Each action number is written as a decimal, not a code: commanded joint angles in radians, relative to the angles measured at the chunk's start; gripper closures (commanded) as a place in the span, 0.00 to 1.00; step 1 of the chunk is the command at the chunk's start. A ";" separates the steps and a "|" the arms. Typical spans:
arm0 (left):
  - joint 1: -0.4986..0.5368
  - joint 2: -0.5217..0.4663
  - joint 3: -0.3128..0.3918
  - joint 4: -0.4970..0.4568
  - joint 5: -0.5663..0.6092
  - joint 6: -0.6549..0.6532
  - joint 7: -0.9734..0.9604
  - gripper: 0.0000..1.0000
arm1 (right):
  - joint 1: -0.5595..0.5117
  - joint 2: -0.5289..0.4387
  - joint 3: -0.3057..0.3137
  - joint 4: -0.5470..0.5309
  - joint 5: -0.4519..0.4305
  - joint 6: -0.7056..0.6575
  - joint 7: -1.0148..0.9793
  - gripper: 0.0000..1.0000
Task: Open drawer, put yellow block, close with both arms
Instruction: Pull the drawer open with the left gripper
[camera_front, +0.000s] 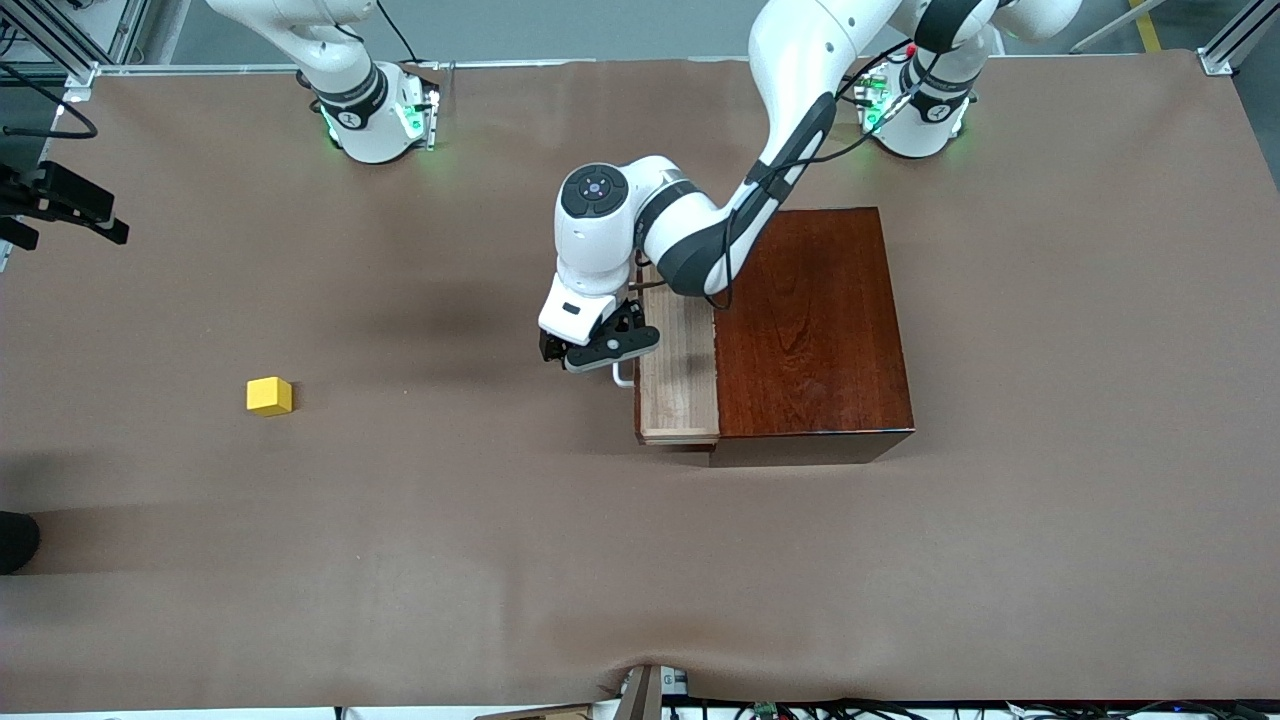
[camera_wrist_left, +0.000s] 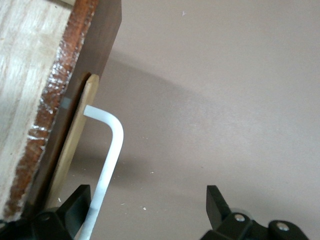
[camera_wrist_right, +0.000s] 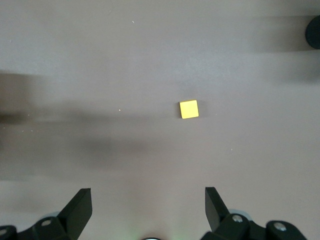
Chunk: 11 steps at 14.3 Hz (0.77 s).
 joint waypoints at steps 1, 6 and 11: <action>-0.032 0.103 -0.018 0.039 -0.054 0.197 -0.093 0.00 | -0.066 0.041 0.009 0.019 0.002 -0.001 -0.005 0.00; -0.032 0.103 -0.021 0.042 -0.054 0.198 -0.096 0.00 | -0.114 0.136 0.009 0.019 -0.005 0.020 -0.005 0.00; -0.045 0.113 -0.017 0.063 -0.054 0.220 -0.124 0.00 | -0.108 0.207 0.009 0.013 -0.047 0.090 -0.002 0.00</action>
